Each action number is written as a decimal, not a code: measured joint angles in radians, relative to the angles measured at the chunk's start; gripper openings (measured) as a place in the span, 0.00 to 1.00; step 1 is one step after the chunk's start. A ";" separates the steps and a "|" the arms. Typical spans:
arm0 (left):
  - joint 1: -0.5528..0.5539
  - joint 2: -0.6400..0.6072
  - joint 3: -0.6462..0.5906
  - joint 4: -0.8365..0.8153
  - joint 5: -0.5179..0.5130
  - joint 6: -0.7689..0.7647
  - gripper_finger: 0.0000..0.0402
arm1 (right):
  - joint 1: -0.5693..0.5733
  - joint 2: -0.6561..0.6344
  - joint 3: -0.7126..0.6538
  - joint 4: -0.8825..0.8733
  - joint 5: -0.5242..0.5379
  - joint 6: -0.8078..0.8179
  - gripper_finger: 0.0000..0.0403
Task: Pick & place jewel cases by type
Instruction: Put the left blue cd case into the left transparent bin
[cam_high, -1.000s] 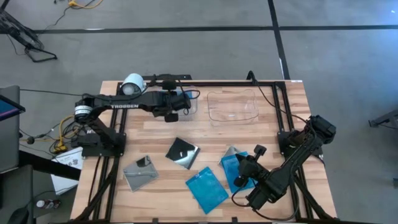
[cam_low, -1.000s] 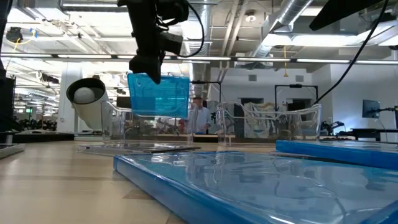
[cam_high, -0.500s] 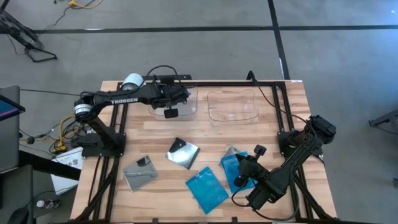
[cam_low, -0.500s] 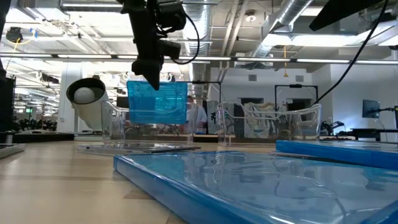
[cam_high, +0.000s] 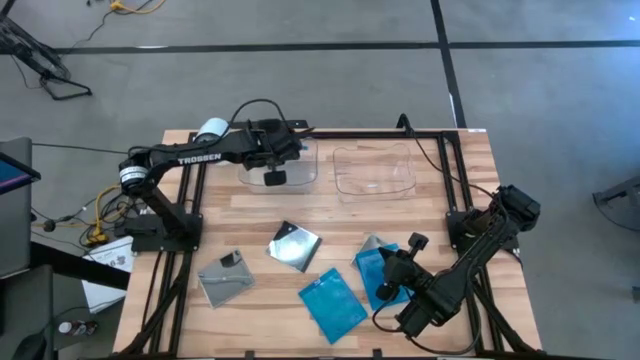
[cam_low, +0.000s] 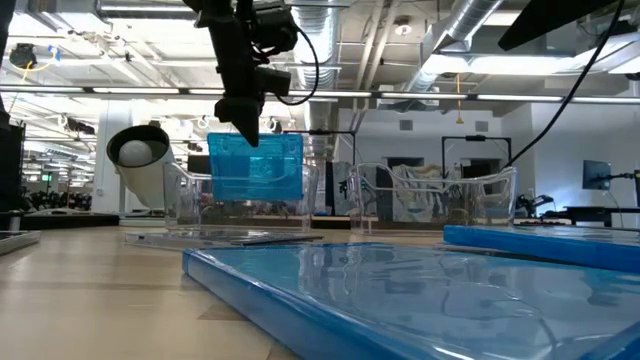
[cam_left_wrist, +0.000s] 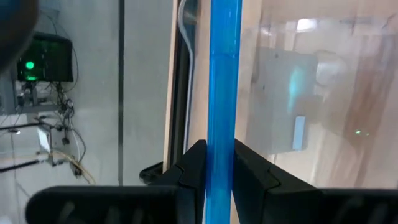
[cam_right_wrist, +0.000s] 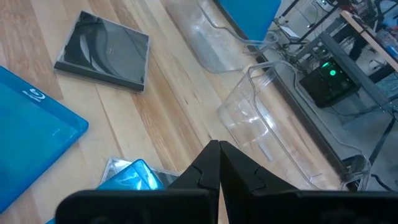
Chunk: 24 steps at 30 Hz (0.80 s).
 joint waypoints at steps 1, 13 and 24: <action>0.000 0.000 0.000 0.002 0.009 0.007 0.12 | 0.000 0.000 0.000 0.000 0.000 0.000 0.00; 0.000 0.000 -0.017 0.004 -0.004 0.022 0.12 | 0.000 0.000 0.000 0.003 0.000 0.000 0.00; -0.001 0.001 -0.155 0.025 -0.019 0.017 0.12 | -0.001 0.000 0.000 0.007 0.000 -0.001 0.00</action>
